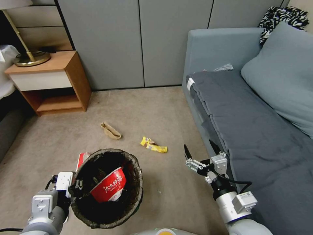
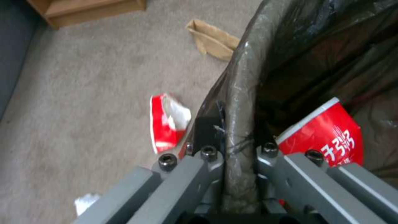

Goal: Pick up the trash bin, then pick up the garbage from the floor and place it into the trash bin.

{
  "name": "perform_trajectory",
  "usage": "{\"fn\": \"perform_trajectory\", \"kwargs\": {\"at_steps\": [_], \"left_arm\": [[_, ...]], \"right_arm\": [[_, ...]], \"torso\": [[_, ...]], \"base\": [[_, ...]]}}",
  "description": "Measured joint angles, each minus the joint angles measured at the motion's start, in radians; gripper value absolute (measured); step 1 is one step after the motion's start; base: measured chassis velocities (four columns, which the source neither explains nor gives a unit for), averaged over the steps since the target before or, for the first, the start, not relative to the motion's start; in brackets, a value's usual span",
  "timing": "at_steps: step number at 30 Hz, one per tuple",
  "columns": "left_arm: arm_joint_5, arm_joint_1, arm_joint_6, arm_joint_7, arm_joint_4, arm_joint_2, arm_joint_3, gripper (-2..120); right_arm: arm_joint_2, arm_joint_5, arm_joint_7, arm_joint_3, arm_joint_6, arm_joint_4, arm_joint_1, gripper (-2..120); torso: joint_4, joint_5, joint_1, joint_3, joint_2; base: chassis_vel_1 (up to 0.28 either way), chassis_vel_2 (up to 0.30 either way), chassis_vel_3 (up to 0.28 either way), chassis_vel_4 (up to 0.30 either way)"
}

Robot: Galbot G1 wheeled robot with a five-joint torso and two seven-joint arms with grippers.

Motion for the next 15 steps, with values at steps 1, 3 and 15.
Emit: {"fn": "perform_trajectory", "kwargs": {"at_steps": [1, 3, 15], "left_arm": [[-0.001, 0.0, 0.0, 0.0, 0.0, 0.001, 0.0, 1], [-0.001, 0.0, 0.0, 0.0, 0.0, 0.001, 0.0, 1], [-0.03, -0.002, 0.005, -0.011, 0.0, 0.007, -0.005, 1]], "right_arm": [[0.001, 0.0, 0.0, -0.001, 0.0, -0.001, 0.001, 100], [0.001, 0.0, 0.0, -0.002, 0.0, -0.002, 0.001, 100], [-0.001, -0.012, -0.003, -0.041, -0.035, -0.02, 0.027, 100]], "torso": [[0.0, -0.0001, 0.0, 0.0, 0.0], [0.0001, 0.0001, 0.0, 0.0, 0.0], [-0.0003, 0.0, 0.0, 0.0, 0.0]], "base": [[-0.192, 0.189, 0.206, -0.201], [-0.192, 0.191, 0.216, -0.201], [-0.127, 0.137, 0.135, -0.127]]}}
